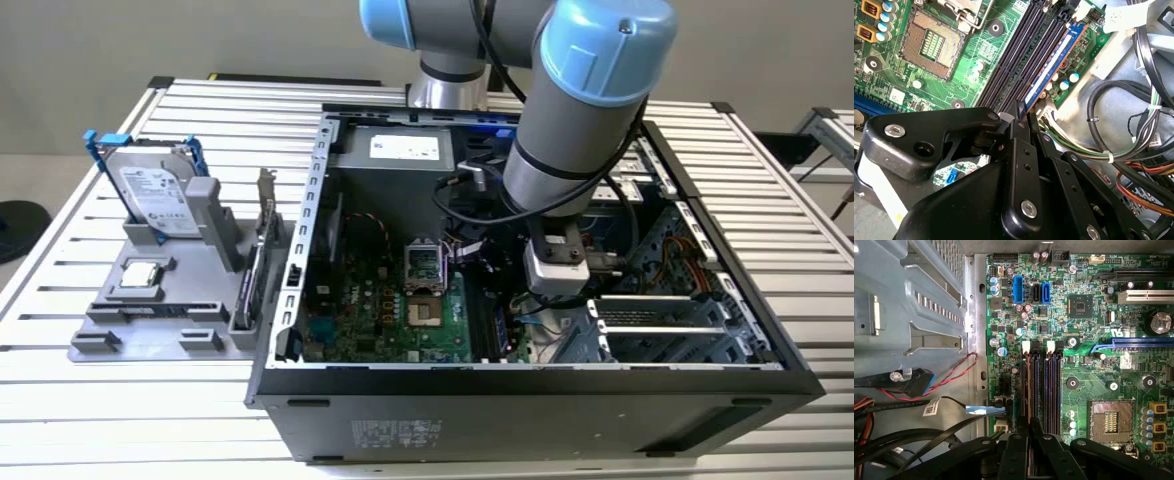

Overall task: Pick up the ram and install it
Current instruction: 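Insert the ram into the slot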

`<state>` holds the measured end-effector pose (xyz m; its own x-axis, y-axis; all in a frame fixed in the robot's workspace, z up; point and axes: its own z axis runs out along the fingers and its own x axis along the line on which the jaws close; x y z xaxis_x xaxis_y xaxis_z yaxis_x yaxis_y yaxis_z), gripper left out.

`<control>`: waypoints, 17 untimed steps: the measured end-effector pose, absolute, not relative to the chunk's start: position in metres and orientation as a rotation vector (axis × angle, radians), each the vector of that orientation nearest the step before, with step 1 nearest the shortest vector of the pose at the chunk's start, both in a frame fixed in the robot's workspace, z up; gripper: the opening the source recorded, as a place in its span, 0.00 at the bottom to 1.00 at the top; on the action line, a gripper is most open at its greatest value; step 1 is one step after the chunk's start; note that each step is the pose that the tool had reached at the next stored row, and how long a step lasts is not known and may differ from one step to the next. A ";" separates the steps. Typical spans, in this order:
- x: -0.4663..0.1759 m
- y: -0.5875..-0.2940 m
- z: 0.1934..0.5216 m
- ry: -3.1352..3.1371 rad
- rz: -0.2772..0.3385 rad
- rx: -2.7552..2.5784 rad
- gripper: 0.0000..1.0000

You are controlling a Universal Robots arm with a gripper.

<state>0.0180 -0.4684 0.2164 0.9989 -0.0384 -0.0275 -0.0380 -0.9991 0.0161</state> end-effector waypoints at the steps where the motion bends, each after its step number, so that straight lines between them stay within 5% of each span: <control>1: 0.018 -0.468 0.216 -0.060 -0.043 3.126 0.00; 17: 0.018 -0.468 0.212 -0.060 -0.044 3.126 0.00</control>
